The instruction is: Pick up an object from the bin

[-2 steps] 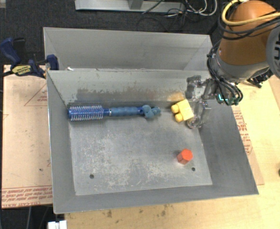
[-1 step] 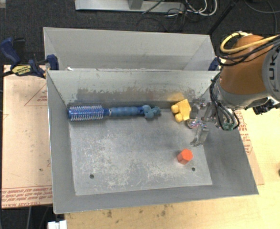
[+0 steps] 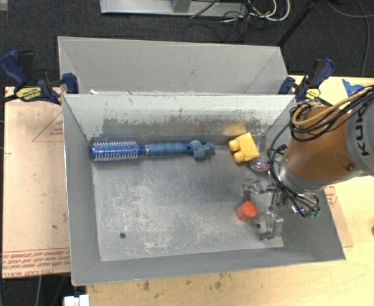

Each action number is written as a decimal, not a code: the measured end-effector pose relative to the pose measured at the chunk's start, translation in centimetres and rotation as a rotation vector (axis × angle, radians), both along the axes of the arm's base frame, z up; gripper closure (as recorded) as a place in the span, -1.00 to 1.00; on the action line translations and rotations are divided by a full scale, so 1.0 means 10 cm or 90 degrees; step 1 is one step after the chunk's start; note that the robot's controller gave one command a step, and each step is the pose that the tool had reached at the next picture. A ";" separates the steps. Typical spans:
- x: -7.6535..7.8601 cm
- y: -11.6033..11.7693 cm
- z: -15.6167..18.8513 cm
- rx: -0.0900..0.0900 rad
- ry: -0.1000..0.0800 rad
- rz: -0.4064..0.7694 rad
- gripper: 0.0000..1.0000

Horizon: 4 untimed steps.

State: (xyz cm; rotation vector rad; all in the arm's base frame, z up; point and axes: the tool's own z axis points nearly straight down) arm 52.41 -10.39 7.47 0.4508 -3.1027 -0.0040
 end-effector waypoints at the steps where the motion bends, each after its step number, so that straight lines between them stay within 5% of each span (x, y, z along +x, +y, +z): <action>1: 0.13 0.09 -0.05 0.000 -0.006 -0.005 -1.00; 2: 0.13 0.09 -0.05 -0.001 -0.005 -0.006 1.00; 3: 0.13 0.09 -0.05 -0.001 -0.006 -0.005 -1.00; 4: -0.05 0.33 0.23 0.001 -0.006 0.230 -1.00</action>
Offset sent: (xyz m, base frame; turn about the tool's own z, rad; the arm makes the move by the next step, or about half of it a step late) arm 0.0120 0.0080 -0.0047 0.0098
